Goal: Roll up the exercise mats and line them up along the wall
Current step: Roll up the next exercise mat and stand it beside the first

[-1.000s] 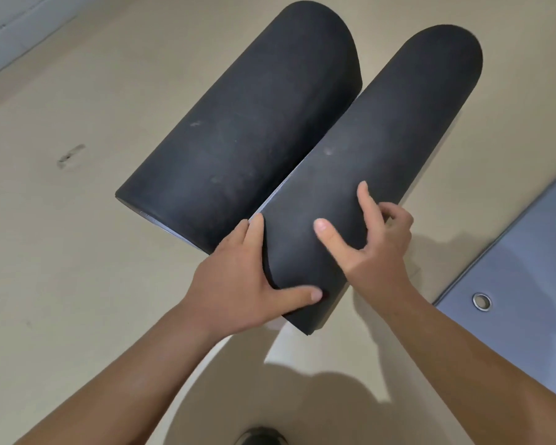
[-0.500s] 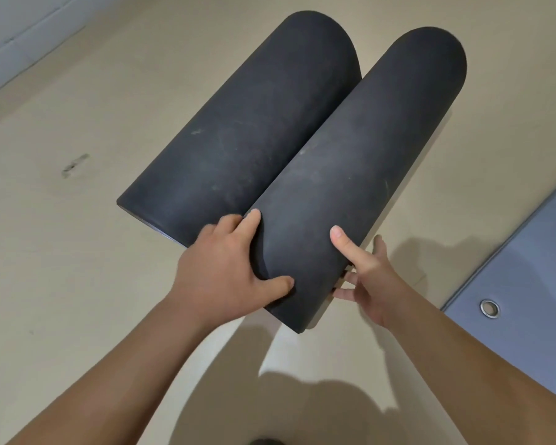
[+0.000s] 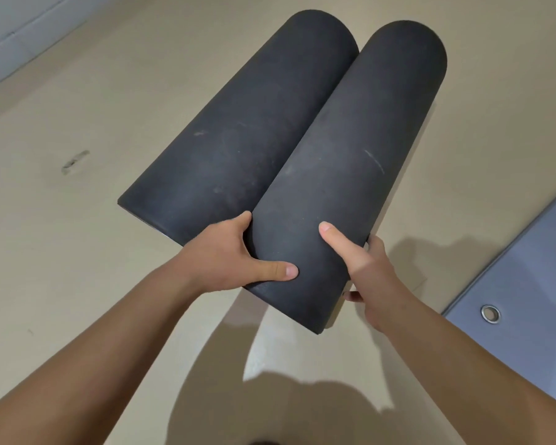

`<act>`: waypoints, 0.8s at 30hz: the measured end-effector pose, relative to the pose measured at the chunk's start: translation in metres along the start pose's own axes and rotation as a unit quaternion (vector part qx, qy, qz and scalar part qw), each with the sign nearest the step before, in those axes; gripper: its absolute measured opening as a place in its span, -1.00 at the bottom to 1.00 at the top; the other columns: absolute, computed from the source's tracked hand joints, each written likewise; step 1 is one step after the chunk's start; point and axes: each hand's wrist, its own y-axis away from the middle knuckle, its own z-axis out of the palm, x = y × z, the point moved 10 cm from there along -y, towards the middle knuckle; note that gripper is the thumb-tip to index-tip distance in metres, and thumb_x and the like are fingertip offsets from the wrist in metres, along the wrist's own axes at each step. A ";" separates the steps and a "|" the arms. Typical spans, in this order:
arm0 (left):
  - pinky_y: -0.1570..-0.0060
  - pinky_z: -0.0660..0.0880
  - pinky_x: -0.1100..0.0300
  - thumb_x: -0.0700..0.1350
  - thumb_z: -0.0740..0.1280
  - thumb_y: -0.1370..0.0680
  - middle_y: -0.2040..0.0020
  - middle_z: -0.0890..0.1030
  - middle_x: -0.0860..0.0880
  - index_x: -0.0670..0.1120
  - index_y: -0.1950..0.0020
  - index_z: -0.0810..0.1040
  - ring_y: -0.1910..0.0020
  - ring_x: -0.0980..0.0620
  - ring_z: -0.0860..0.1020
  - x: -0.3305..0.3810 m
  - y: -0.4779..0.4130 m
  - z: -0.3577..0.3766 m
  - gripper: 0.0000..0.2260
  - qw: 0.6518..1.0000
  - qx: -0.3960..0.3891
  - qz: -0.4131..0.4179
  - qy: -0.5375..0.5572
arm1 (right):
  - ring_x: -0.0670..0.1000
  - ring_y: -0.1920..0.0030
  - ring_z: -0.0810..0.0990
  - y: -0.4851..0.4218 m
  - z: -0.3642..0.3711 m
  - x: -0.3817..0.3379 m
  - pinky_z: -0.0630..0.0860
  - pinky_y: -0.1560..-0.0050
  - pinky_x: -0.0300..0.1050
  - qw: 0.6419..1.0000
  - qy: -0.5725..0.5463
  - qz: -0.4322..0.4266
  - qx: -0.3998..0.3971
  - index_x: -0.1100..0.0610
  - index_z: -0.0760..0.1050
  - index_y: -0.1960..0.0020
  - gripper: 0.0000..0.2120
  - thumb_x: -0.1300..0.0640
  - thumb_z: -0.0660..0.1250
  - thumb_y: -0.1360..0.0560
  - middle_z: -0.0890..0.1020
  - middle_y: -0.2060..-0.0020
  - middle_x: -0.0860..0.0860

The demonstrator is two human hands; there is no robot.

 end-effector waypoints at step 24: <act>-0.39 0.41 0.08 0.51 0.22 -0.46 -0.63 0.31 0.05 0.11 -0.75 0.05 -0.45 -0.13 0.42 0.014 0.011 0.019 -0.04 0.962 0.096 0.072 -0.246 | 0.03 -0.26 0.71 -0.006 0.006 0.051 0.69 -0.16 0.19 0.990 -0.059 0.084 -0.097 -0.15 0.49 -0.46 -0.34 -0.20 0.60 -0.41 0.71 -0.29 -0.13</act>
